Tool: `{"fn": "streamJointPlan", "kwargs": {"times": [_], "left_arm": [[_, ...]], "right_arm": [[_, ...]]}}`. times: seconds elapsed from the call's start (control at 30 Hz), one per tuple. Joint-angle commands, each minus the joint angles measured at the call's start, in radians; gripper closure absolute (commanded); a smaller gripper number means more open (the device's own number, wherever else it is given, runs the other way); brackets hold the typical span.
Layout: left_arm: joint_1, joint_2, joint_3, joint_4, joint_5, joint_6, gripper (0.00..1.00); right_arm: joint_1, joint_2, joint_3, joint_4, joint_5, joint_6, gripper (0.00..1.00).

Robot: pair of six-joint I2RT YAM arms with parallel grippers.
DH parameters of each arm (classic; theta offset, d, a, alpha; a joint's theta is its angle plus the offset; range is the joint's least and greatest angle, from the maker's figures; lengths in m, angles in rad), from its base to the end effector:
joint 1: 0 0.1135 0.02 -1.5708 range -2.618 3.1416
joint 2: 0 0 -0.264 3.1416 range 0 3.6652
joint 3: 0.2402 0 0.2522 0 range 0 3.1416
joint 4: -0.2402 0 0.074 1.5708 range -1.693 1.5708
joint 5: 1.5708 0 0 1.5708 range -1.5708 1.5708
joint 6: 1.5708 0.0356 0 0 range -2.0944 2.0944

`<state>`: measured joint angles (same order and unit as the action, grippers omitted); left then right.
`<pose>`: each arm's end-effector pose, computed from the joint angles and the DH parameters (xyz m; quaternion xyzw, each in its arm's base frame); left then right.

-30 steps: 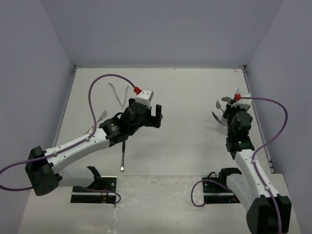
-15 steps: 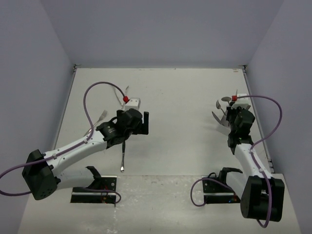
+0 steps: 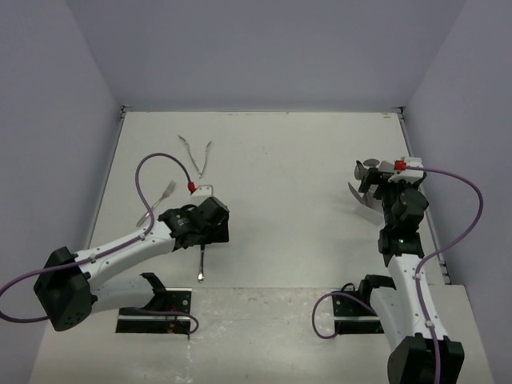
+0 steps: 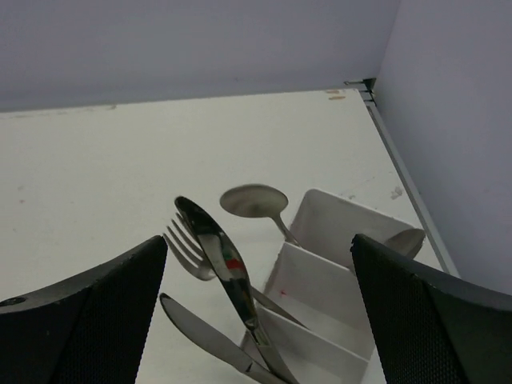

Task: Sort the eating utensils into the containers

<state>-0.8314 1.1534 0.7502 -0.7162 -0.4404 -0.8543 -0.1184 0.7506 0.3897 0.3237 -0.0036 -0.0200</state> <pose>0.1515 -0.1436 0.2183 -0.0598 0.9505 -0.0214 0.3042 0.1855 -0.0219 0.2591 0.0342 0.7193 -0.0467 0.6923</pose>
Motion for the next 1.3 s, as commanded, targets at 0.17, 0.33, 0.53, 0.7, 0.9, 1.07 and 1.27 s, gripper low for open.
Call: {"fn": "streamJointPlan", "kwargs": {"times": [0.17,0.33,0.53,0.7,0.9,1.07,1.27], "left_arm": [[0.005,-0.017,-0.133,-0.103,0.115,-0.147,0.1],[-0.008,-0.001,-0.152,-0.058,0.181,-0.132,0.28],[-0.012,0.066,-0.146,-0.066,0.236,-0.173,0.34],[-0.012,0.089,-0.186,-0.023,0.25,-0.222,0.44],[-0.012,0.143,-0.195,0.003,0.221,-0.223,0.58],[-0.014,0.23,-0.178,0.034,0.16,-0.189,0.81],[-0.014,0.327,-0.108,0.057,0.101,-0.115,1.0]], "right_arm": [[0.0,-0.125,0.242,-0.314,-0.055,0.248,0.01],[0.0,-0.143,0.256,-0.386,-0.053,0.276,0.01],[0.0,-0.157,0.253,-0.4,-0.019,0.27,0.01],[0.0,-0.175,0.25,-0.388,-0.024,0.262,0.01],[0.0,-0.169,0.259,-0.376,-0.045,0.265,0.01],[0.0,-0.18,0.253,-0.357,-0.056,0.27,0.01],[0.0,-0.181,0.258,-0.362,-0.064,0.275,0.01]]}}
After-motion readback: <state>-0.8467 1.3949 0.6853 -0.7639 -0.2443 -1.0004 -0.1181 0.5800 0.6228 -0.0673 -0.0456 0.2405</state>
